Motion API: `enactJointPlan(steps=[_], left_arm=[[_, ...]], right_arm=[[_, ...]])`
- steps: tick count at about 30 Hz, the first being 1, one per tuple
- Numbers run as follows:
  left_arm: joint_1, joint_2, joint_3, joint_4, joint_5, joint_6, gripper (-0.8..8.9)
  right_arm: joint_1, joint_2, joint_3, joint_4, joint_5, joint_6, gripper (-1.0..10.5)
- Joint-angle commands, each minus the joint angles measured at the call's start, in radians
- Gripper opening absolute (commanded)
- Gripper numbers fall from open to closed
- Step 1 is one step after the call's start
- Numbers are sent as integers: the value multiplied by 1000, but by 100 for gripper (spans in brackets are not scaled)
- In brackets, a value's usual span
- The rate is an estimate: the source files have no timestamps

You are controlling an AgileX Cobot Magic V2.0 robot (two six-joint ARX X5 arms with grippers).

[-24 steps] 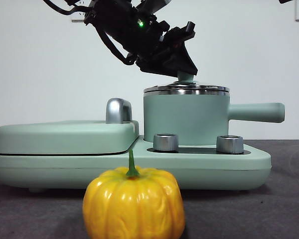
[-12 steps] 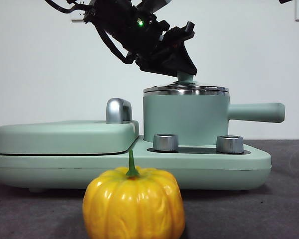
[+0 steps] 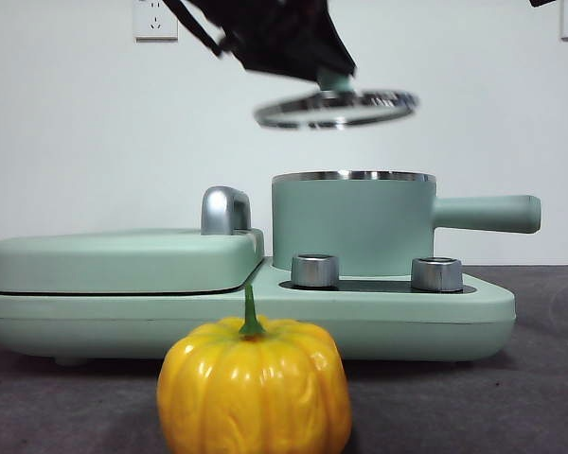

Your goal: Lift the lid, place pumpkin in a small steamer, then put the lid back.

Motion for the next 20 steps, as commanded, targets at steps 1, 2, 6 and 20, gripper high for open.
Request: enactJointPlan(steps=[1,2,6,20], left_arm=[[11,-42,31,-38,-9,7,11],[18,-58,31,-66,-10,5,11],[48,-121,31,-193,-69,6,12],[209,-295,24,-453,-82,59,13]], right_arm=[[5,3,18,8,-6,9,322],[6,3,18,4,-16,-1,326],[28,5,18,-38,-84,-68,384],[458,160,17,-230,-12,-135,393]])
